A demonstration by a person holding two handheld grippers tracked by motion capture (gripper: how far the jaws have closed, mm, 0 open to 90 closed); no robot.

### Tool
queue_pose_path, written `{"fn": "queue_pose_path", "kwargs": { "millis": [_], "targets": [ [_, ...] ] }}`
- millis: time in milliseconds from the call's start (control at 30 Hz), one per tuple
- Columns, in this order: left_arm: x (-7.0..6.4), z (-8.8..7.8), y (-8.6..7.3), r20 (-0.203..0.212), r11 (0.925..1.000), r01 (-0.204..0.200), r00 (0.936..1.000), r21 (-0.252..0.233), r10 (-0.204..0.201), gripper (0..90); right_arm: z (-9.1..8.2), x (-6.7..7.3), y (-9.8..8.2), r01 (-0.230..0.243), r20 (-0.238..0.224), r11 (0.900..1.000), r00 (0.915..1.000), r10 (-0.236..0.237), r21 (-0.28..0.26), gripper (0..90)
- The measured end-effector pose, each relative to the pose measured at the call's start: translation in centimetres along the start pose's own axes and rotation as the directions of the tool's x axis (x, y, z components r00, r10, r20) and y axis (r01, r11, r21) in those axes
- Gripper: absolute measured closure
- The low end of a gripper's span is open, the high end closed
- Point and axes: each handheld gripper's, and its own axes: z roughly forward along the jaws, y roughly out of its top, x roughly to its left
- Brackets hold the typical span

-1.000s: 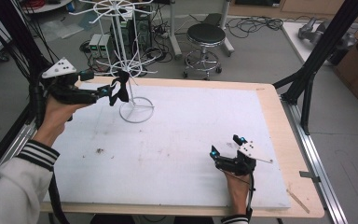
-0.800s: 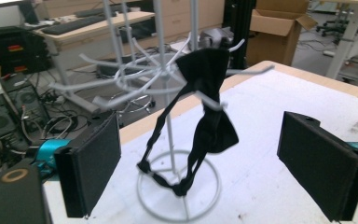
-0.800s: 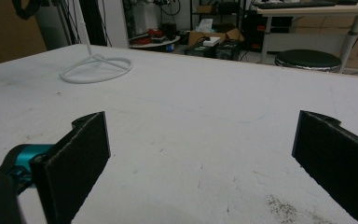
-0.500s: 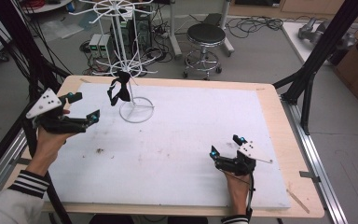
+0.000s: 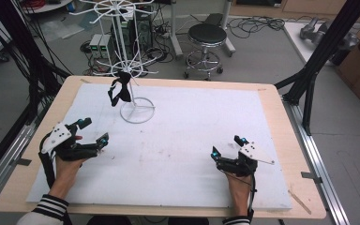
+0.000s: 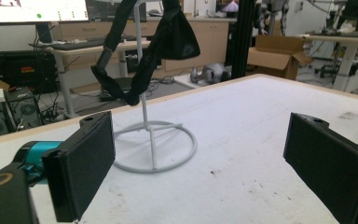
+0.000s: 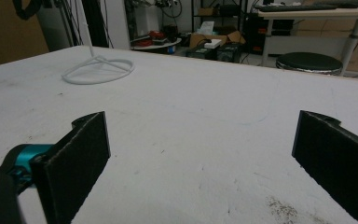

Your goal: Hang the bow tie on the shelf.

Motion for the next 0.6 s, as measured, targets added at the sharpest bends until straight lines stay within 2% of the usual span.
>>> {"fn": "queue_pose_path", "kwargs": {
  "millis": [200, 333, 500, 600],
  "targets": [
    [-0.8, -0.6, -2.1, 0.052, 0.9993, 0.028, 0.9983, -0.022, -0.027, 10.8, -0.1, -0.1, 0.0, -0.002, 0.000, 1.000, 1.0000, 0.002, -0.010, 3.0],
    [-1.2, -0.7, -3.3, 0.028, 0.9998, 0.019, 0.9994, -0.004, -0.019, 10.8, -0.1, -0.1, 0.0, -0.003, 0.002, 1.000, 1.0000, 0.003, -0.012, 3.0],
    [-1.6, -0.8, -3.5, 0.017, 0.9999, -0.007, 0.9998, -0.013, 0.008, 12.8, -0.1, 0.0, 0.0, -0.008, 0.002, 1.000, 1.0000, 0.008, -0.008, 3.0],
    [-1.7, -0.9, -3.6, 0.004, 0.9994, -0.009, 0.9999, -0.034, 0.009, 13.2, -0.1, 0.0, 0.0, -0.009, 0.005, 1.000, 0.9999, 0.009, -0.011, 3.0]
  ]
}}
